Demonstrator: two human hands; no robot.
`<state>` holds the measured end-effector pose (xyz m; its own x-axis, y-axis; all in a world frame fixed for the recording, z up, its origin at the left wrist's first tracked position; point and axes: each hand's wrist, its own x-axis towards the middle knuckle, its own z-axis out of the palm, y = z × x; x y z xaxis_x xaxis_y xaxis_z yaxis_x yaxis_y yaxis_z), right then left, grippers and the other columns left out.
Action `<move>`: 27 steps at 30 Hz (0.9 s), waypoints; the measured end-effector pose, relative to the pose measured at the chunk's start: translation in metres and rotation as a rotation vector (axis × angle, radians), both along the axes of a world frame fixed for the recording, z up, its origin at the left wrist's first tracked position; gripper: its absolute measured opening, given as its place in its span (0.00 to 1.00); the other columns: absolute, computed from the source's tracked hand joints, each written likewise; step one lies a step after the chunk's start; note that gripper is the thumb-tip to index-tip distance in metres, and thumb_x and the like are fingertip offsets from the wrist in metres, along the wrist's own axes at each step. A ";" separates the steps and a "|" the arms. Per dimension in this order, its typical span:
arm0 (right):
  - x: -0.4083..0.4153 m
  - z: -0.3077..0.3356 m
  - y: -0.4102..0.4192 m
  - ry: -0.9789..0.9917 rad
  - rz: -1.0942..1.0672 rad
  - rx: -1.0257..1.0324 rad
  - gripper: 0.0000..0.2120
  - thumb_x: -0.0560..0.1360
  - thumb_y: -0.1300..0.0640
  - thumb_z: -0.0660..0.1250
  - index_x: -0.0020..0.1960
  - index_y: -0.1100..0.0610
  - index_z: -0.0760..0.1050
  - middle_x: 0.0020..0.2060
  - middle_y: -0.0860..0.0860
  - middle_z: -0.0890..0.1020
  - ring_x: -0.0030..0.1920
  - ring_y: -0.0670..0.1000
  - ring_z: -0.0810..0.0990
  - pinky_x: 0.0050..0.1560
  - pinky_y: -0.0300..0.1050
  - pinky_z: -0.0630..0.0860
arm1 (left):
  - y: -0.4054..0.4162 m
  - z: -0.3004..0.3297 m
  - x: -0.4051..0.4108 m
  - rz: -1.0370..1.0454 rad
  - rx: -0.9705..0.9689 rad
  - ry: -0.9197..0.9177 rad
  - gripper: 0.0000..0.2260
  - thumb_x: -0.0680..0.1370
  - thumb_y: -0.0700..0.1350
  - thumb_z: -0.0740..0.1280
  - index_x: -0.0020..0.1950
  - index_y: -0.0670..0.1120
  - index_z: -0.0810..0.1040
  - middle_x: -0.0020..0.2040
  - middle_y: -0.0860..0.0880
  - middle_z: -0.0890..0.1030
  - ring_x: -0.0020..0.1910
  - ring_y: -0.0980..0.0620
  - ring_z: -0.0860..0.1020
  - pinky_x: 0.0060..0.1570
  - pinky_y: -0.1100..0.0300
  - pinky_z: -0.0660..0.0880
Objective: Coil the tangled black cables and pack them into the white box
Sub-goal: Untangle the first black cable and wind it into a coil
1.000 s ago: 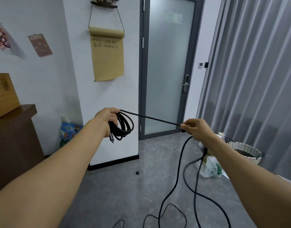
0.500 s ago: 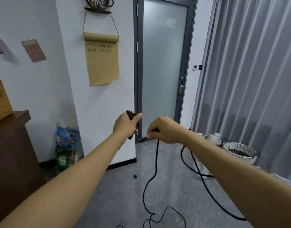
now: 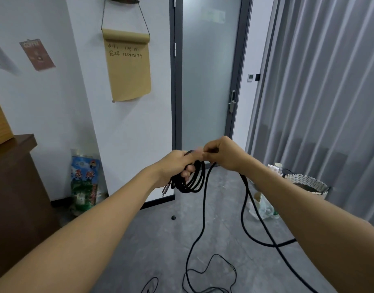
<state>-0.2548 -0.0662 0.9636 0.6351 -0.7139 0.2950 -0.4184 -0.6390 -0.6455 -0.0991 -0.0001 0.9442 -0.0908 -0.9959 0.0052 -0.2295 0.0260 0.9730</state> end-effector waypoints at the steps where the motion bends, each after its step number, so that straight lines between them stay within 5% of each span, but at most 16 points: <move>1: -0.002 -0.002 -0.003 0.013 -0.006 0.004 0.09 0.74 0.56 0.69 0.35 0.51 0.78 0.30 0.55 0.77 0.31 0.46 0.71 0.35 0.39 0.71 | 0.000 0.000 0.001 -0.010 -0.019 -0.076 0.14 0.76 0.55 0.66 0.38 0.45 0.72 0.25 0.54 0.65 0.23 0.57 0.62 0.27 0.67 0.66; 4: -0.011 -0.006 -0.013 0.162 -0.019 -0.046 0.06 0.73 0.55 0.70 0.40 0.56 0.80 0.30 0.50 0.77 0.31 0.45 0.72 0.34 0.35 0.71 | -0.003 0.001 0.007 0.087 -0.078 -0.227 0.15 0.75 0.49 0.70 0.34 0.44 0.68 0.22 0.54 0.65 0.21 0.56 0.63 0.24 0.67 0.64; 8: -0.038 -0.023 -0.033 0.385 -0.125 -0.148 0.10 0.74 0.54 0.70 0.34 0.53 0.74 0.29 0.48 0.75 0.32 0.49 0.71 0.34 0.39 0.68 | -0.002 0.007 0.029 0.230 -0.033 -0.028 0.15 0.76 0.46 0.68 0.33 0.47 0.66 0.23 0.55 0.62 0.21 0.57 0.59 0.23 0.66 0.60; 11: -0.048 -0.031 -0.038 0.397 -0.142 -0.141 0.07 0.73 0.54 0.70 0.40 0.56 0.78 0.32 0.49 0.78 0.31 0.46 0.73 0.34 0.35 0.69 | -0.004 0.009 0.040 0.350 -0.018 0.060 0.15 0.76 0.47 0.69 0.34 0.49 0.66 0.23 0.55 0.62 0.21 0.57 0.59 0.23 0.66 0.60; 15: -0.050 -0.038 -0.041 0.428 -0.156 -0.172 0.19 0.73 0.44 0.67 0.30 0.55 0.69 0.26 0.49 0.70 0.29 0.49 0.66 0.34 0.42 0.66 | -0.014 0.007 0.053 0.585 -0.024 0.142 0.15 0.75 0.48 0.70 0.34 0.46 0.69 0.26 0.52 0.66 0.23 0.55 0.63 0.25 0.64 0.65; 18: -0.060 -0.038 -0.039 0.349 -0.195 -0.094 0.20 0.73 0.42 0.66 0.29 0.54 0.72 0.25 0.49 0.72 0.27 0.48 0.67 0.33 0.41 0.67 | -0.016 0.002 0.068 0.708 -0.016 0.125 0.15 0.74 0.50 0.71 0.35 0.43 0.70 0.28 0.49 0.68 0.26 0.51 0.65 0.30 0.60 0.66; 23: -0.053 -0.035 -0.039 0.209 -0.198 -0.074 0.15 0.77 0.51 0.64 0.35 0.58 0.74 0.27 0.49 0.71 0.28 0.47 0.66 0.30 0.38 0.64 | -0.021 -0.005 0.064 0.707 0.012 0.134 0.15 0.75 0.50 0.70 0.35 0.43 0.70 0.28 0.49 0.68 0.26 0.51 0.65 0.30 0.60 0.66; 27: -0.041 -0.045 -0.040 0.471 -0.154 -0.110 0.09 0.78 0.53 0.62 0.42 0.57 0.74 0.37 0.51 0.77 0.39 0.51 0.74 0.40 0.41 0.69 | -0.021 0.003 0.042 0.564 0.010 0.232 0.15 0.76 0.48 0.69 0.34 0.46 0.69 0.24 0.52 0.65 0.21 0.55 0.62 0.24 0.64 0.63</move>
